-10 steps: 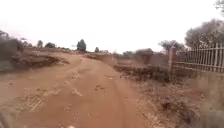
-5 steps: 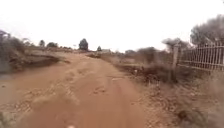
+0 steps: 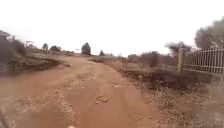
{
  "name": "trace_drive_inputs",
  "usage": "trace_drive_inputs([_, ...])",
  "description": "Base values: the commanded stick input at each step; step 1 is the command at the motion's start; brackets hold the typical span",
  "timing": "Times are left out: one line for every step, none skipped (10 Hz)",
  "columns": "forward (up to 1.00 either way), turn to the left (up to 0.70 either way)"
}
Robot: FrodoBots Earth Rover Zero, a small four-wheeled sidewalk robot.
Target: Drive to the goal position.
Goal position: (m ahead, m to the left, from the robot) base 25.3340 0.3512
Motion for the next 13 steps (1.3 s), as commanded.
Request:
trace_drive_inputs([0.50,0.00])
trace_drive_inputs([0.50,0.00])
trace_drive_inputs([0.50,0.00])
trace_drive_inputs([0.50,0.00])
trace_drive_inputs([0.50,0.00])
trace_drive_inputs([0.50,0.00])
trace_drive_inputs([0.50,0.00])
trace_drive_inputs([0.50,0.00])
trace_drive_inputs([0.50,0.00])
trace_drive_inputs([0.50,0.00])
trace_drive_inputs([0.50,0.00])
trace_drive_inputs([0.50,0.00])
trace_drive_inputs([0.50,0.00])
